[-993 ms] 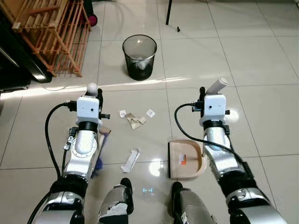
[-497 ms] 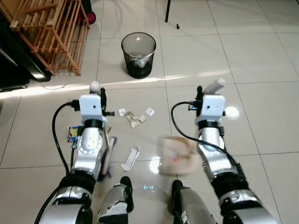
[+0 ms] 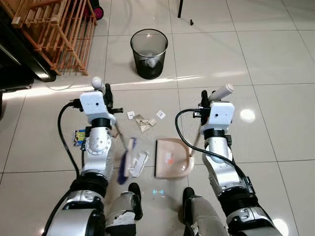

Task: Sweep floor

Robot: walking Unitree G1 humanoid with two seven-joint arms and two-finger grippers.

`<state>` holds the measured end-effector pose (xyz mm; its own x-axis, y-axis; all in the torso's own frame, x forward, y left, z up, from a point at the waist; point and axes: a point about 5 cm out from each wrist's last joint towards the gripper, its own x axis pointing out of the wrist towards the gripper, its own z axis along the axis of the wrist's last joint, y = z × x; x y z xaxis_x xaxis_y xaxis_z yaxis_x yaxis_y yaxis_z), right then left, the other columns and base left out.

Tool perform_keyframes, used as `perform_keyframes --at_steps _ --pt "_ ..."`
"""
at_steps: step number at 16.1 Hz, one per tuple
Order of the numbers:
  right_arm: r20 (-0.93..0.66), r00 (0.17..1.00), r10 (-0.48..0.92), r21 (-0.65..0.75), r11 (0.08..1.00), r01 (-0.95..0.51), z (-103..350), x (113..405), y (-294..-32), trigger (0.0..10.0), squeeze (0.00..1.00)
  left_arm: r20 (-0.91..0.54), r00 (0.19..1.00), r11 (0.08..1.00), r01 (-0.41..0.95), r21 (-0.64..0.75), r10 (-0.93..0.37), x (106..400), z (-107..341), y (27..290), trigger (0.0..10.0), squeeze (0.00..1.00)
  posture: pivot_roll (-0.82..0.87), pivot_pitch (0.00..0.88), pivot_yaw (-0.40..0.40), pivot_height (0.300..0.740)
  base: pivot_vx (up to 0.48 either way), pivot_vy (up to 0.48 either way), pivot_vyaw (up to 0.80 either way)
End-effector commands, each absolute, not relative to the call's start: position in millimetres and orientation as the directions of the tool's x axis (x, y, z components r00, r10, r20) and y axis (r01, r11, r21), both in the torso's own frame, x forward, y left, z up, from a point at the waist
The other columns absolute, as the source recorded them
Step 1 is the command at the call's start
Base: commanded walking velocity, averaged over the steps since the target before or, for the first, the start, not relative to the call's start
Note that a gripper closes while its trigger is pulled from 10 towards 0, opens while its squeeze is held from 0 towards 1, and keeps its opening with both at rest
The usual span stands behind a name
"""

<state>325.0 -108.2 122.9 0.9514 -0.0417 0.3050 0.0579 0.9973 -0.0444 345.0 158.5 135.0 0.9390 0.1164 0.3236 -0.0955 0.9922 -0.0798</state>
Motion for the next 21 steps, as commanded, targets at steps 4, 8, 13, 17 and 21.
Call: perform_keyframes --at_steps 4,8,13,17,21 --pt "0.275 0.960 -0.042 -0.063 0.996 0.061 117.3 324.0 -107.8 10.0 0.00 0.320 0.945 0.975 0.005 -0.220 0.067 345.0 137.5 139.8 10.0 0.00 0.00 0.339 0.023 0.740 0.000 0.000 0.00" --pt "0.243 0.969 -0.039 -0.069 0.996 0.057 110.5 322.4 -105.1 10.0 0.00 0.370 0.929 0.929 0.127 -0.349 0.012 347.4 157.5 127.8 10.0 0.00 0.00 0.318 0.022 0.740 0.000 0.000 0.00" --pt "0.235 0.971 -0.040 -0.069 0.996 0.058 110.5 325.4 -108.3 10.0 0.00 0.506 0.859 0.887 0.294 -0.356 -0.081 348.8 200.3 123.7 10.0 0.00 0.01 0.274 0.027 0.740 0.000 0.000 0.00" --pt "0.211 0.976 -0.059 -0.069 0.995 0.075 105.1 326.1 -115.2 10.0 0.00 0.590 0.771 0.880 0.430 -0.204 -0.240 341.1 237.4 130.6 10.0 0.00 0.02 0.240 0.033 0.740 0.000 0.000 0.00" --pt "0.215 0.973 -0.080 -0.063 0.993 0.096 108.8 330.6 -124.9 10.0 0.00 0.579 0.720 0.886 0.464 0.008 -0.382 331.2 255.6 145.1 10.0 0.00 0.02 0.219 0.046 0.740 0.000 0.000 0.00"
